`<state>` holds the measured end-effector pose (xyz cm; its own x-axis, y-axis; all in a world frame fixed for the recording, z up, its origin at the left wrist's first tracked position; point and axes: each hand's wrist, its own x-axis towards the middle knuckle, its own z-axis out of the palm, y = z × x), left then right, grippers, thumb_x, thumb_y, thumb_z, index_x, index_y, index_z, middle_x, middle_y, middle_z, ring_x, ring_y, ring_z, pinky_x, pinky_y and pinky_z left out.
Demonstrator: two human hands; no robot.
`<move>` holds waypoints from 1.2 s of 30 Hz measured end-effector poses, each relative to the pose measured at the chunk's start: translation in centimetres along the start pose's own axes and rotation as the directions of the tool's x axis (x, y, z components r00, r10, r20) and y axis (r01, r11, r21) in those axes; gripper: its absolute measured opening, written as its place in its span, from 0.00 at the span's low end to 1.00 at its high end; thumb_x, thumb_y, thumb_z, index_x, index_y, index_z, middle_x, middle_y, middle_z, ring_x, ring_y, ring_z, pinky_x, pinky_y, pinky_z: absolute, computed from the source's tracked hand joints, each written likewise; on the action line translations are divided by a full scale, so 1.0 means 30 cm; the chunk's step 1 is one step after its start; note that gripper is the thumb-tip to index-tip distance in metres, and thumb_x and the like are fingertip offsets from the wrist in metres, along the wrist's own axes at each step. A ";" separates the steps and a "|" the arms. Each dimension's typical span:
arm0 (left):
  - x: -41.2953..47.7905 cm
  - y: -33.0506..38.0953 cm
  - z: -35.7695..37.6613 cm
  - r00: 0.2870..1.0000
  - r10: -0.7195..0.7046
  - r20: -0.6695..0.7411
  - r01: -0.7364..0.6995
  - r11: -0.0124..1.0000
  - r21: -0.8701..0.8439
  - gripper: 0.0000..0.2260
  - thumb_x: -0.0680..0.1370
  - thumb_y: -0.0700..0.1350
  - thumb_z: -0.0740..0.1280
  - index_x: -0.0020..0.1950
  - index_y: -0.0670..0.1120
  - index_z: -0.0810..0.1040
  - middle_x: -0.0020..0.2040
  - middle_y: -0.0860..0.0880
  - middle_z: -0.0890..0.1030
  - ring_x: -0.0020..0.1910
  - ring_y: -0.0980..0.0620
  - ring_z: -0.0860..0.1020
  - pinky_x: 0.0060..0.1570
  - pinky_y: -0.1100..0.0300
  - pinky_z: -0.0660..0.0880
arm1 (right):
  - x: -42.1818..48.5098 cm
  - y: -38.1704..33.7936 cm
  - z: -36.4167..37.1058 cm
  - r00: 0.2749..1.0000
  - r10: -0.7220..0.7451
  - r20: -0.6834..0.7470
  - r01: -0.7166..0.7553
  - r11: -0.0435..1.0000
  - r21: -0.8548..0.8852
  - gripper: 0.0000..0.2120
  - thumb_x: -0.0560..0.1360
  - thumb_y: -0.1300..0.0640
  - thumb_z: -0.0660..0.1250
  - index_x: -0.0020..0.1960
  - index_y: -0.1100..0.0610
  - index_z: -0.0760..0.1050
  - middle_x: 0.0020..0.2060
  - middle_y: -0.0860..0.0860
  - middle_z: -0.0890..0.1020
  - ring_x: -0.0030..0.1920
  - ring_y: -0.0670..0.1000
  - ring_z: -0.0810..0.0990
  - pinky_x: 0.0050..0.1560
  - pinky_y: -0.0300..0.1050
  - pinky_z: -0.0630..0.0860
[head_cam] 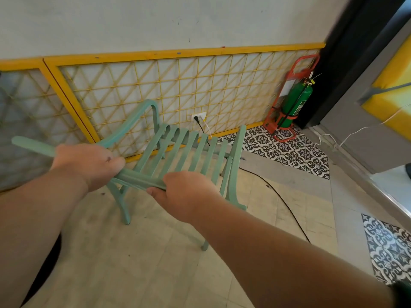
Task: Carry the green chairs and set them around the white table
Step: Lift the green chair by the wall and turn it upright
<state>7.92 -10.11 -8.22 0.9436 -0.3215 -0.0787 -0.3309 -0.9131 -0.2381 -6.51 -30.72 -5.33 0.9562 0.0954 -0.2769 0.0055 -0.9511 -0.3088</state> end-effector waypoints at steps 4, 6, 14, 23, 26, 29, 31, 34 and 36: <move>0.002 0.001 0.001 1.000 -0.006 -0.015 0.005 1.000 -0.008 0.24 0.76 0.60 0.48 0.38 0.53 0.81 0.40 0.54 0.79 0.43 0.51 0.76 0.40 0.55 0.65 | 0.000 0.005 -0.005 1.000 -0.030 -0.011 0.030 1.000 -0.003 0.26 0.82 0.34 0.51 0.42 0.53 0.71 0.35 0.51 0.78 0.33 0.51 0.77 0.29 0.45 0.69; 0.000 0.005 0.004 1.000 -0.003 -0.021 0.003 1.000 -0.015 0.24 0.77 0.59 0.48 0.37 0.53 0.81 0.39 0.54 0.79 0.42 0.52 0.76 0.40 0.55 0.65 | -0.006 0.008 -0.008 0.999 -0.033 -0.013 0.033 0.999 -0.005 0.27 0.82 0.33 0.50 0.41 0.54 0.72 0.35 0.51 0.78 0.33 0.51 0.77 0.29 0.45 0.70; -0.030 0.033 -0.017 1.000 -0.017 0.000 0.017 1.000 -0.019 0.24 0.77 0.58 0.48 0.37 0.52 0.80 0.38 0.54 0.78 0.40 0.52 0.75 0.41 0.55 0.65 | -0.015 0.032 -0.004 0.997 -0.062 -0.045 0.060 0.997 -0.046 0.26 0.83 0.34 0.50 0.40 0.53 0.71 0.35 0.50 0.77 0.33 0.50 0.76 0.28 0.45 0.68; -0.147 0.170 -0.062 0.995 -0.103 0.009 0.103 0.989 -0.108 0.27 0.76 0.59 0.47 0.33 0.49 0.80 0.32 0.51 0.79 0.35 0.50 0.76 0.44 0.53 0.68 | -0.049 0.166 -0.027 0.993 -0.099 -0.059 0.089 0.983 -0.161 0.30 0.80 0.29 0.49 0.40 0.52 0.74 0.33 0.49 0.78 0.32 0.50 0.78 0.31 0.48 0.78; -0.185 0.230 -0.083 0.990 -0.129 0.052 0.135 0.982 -0.135 0.28 0.72 0.59 0.42 0.34 0.50 0.80 0.33 0.50 0.79 0.34 0.49 0.75 0.41 0.52 0.64 | -0.060 0.221 -0.041 0.995 -0.089 -0.043 0.081 0.983 -0.163 0.32 0.78 0.27 0.48 0.39 0.51 0.76 0.32 0.49 0.79 0.32 0.50 0.79 0.31 0.48 0.79; -0.212 0.283 -0.090 0.987 -0.146 0.069 0.155 0.976 -0.152 0.30 0.71 0.60 0.40 0.35 0.50 0.80 0.32 0.51 0.79 0.34 0.49 0.75 0.39 0.52 0.63 | -0.066 0.271 -0.063 0.997 -0.078 -0.014 0.075 0.983 -0.166 0.37 0.78 0.26 0.44 0.39 0.54 0.77 0.32 0.50 0.79 0.33 0.51 0.81 0.33 0.50 0.82; -0.229 0.328 -0.098 0.984 -0.163 0.071 0.173 0.972 -0.160 0.31 0.72 0.60 0.39 0.34 0.49 0.80 0.32 0.50 0.79 0.33 0.50 0.75 0.39 0.52 0.63 | -0.069 0.311 -0.080 0.998 -0.070 0.000 0.069 0.983 -0.169 0.37 0.79 0.28 0.42 0.41 0.54 0.77 0.33 0.50 0.80 0.34 0.51 0.82 0.35 0.51 0.83; -0.249 0.406 -0.122 0.979 -0.188 0.076 0.199 0.964 -0.175 0.30 0.75 0.60 0.41 0.35 0.49 0.79 0.33 0.50 0.79 0.33 0.50 0.74 0.43 0.52 0.66 | -0.075 0.372 -0.106 1.000 -0.026 -0.007 0.025 0.990 -0.139 0.34 0.80 0.30 0.44 0.41 0.53 0.78 0.36 0.52 0.82 0.36 0.52 0.81 0.39 0.52 0.83; -0.259 0.449 -0.137 0.977 -0.197 0.086 0.209 0.961 -0.179 0.30 0.75 0.58 0.40 0.36 0.48 0.78 0.33 0.49 0.78 0.33 0.50 0.74 0.46 0.50 0.67 | -0.078 0.403 -0.119 1.000 0.004 -0.013 -0.006 0.991 -0.135 0.33 0.80 0.30 0.45 0.41 0.52 0.78 0.35 0.51 0.81 0.36 0.51 0.81 0.40 0.53 0.83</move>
<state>-3.88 -20.94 -6.85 0.9871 -0.1127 -0.1133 -0.1213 -0.9900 -0.0719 -7.62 -43.50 -5.16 0.9599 0.0874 -0.2665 0.0393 -0.9827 -0.1810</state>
